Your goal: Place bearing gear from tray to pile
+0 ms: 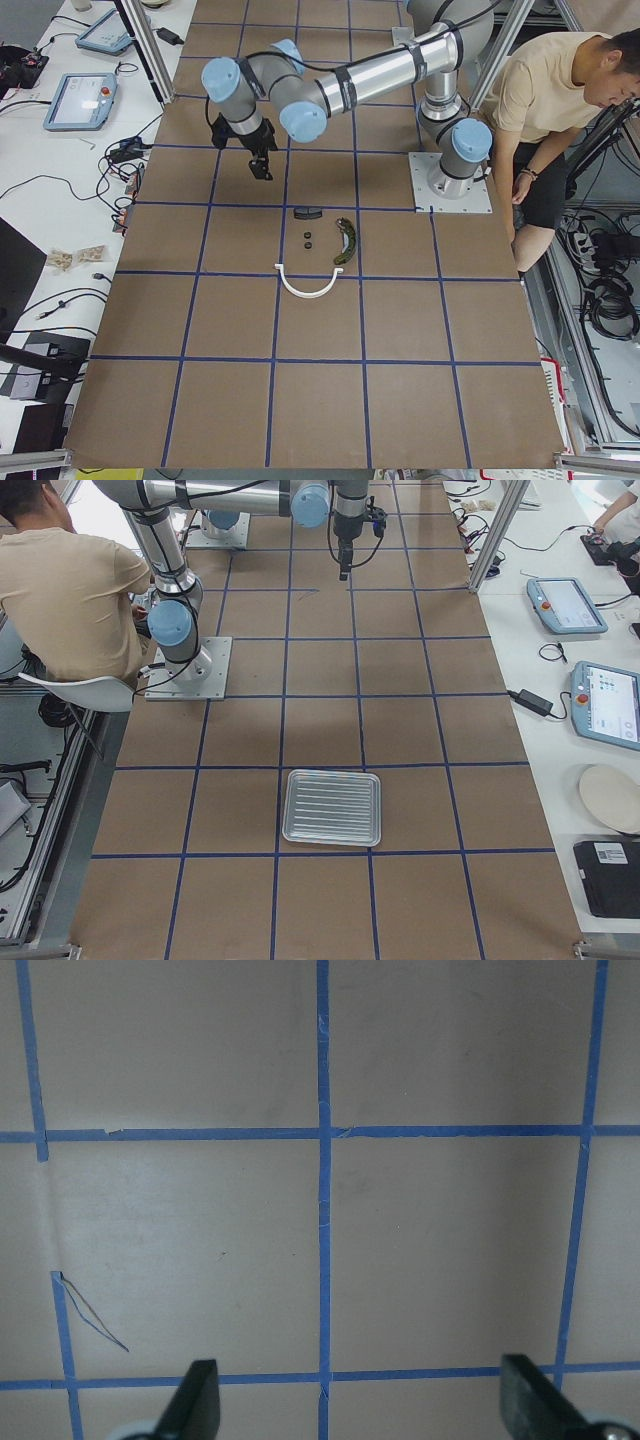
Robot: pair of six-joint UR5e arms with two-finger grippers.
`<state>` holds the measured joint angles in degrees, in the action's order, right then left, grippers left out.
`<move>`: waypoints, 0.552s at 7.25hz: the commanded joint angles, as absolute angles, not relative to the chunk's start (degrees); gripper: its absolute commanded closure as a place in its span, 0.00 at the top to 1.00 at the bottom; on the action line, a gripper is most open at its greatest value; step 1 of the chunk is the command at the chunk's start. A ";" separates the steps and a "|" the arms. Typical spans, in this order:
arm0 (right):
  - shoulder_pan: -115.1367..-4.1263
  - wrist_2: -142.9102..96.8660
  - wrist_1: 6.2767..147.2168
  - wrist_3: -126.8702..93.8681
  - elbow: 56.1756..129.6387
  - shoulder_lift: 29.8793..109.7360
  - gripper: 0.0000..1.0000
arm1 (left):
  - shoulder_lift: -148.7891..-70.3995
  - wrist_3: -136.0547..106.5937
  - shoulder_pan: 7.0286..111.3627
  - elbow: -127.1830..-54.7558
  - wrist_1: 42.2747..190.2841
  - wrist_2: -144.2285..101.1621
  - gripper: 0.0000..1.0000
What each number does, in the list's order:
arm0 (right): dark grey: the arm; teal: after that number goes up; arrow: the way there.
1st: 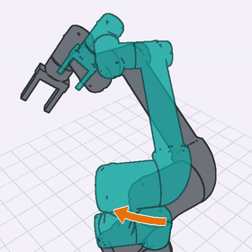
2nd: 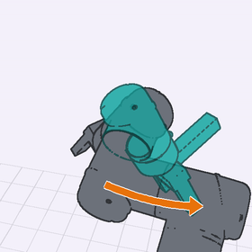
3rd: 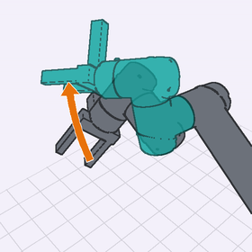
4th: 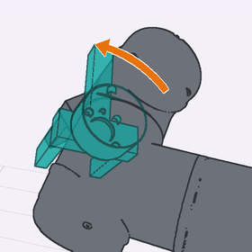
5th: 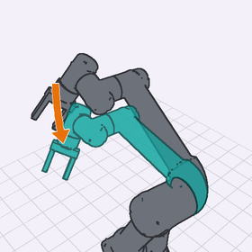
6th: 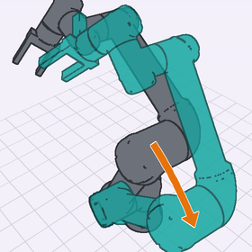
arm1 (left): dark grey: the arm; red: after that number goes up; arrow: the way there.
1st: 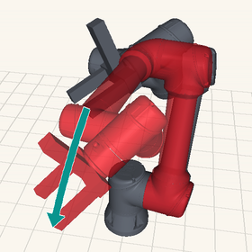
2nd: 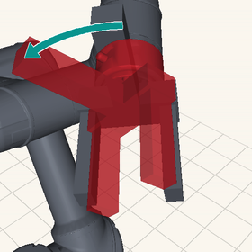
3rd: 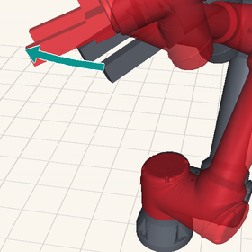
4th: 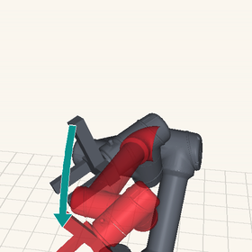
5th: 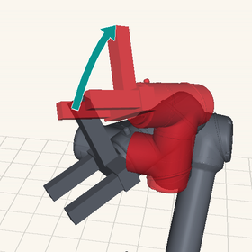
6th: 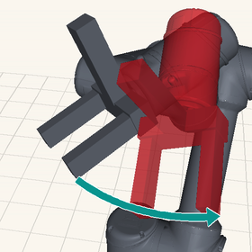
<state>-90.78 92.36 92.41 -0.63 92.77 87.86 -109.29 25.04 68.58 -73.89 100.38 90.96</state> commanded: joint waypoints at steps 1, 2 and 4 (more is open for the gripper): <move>-90.70 92.46 92.46 -0.26 92.81 87.80 1.00 | -106.27 13.05 79.14 -70.84 103.98 90.97 1.00; -90.79 92.29 92.55 -0.26 92.81 87.80 1.00 | -105.13 8.48 84.58 -71.01 103.89 90.88 1.00; -90.70 91.23 92.38 -0.35 91.33 87.89 1.00 | -104.50 5.46 90.42 -73.55 103.45 90.09 1.00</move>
